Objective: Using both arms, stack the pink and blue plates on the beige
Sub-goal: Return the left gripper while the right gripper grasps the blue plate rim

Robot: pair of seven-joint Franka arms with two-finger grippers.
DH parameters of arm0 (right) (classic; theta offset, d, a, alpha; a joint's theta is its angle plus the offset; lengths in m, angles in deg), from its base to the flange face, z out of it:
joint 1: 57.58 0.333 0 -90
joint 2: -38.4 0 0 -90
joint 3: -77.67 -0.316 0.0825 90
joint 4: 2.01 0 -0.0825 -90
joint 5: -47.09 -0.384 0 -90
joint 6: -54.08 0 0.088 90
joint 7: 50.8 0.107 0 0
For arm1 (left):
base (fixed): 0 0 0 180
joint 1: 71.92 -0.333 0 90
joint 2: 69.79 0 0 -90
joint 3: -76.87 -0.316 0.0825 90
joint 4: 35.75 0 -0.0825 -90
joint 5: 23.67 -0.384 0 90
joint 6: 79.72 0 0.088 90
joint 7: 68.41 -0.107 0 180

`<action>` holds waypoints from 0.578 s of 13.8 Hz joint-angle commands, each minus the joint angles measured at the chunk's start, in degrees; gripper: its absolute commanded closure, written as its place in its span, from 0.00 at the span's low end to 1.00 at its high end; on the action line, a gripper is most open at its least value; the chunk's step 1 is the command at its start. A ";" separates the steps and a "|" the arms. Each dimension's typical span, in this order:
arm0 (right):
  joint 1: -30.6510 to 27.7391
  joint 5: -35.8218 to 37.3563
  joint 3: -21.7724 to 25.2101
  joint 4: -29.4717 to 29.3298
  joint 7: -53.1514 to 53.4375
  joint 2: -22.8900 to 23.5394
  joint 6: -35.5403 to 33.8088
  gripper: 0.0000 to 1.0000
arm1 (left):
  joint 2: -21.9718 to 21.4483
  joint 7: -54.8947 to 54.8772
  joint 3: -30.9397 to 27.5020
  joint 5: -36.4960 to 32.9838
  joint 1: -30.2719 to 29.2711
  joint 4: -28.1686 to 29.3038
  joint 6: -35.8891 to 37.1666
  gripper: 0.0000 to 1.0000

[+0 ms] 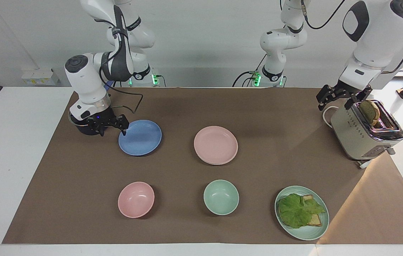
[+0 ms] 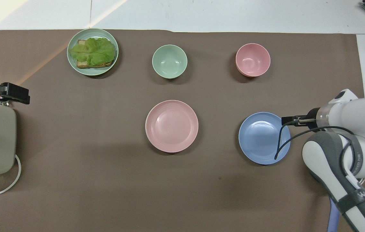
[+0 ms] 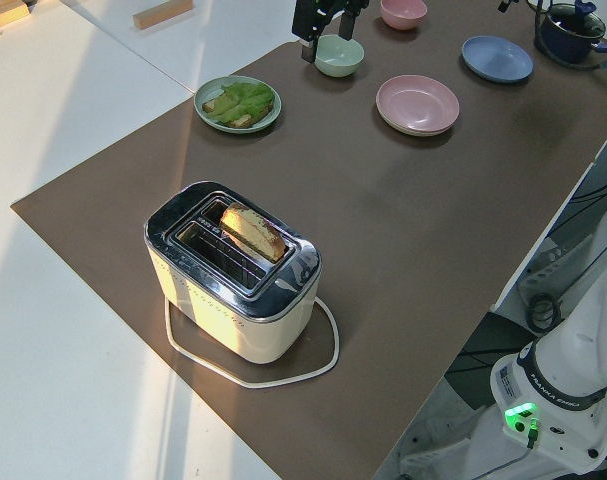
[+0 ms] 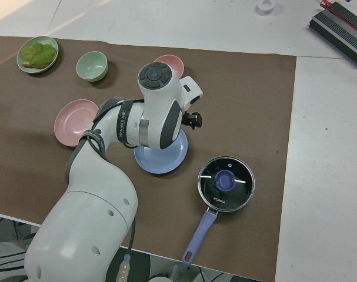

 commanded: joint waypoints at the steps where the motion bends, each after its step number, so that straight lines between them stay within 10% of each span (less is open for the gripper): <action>1: -2.35 -3.85 -0.31 1.39 -6.09 2.51 3.33 0.00 | -2.24 -0.62 0.49 -1.14 0.54 -0.95 2.00 0.00; 8: -3.93 -10.97 -0.31 7.36 -11.55 3.75 5.63 0.15 | -2.60 -0.45 -2.05 -0.26 -0.60 -0.68 2.00 0.00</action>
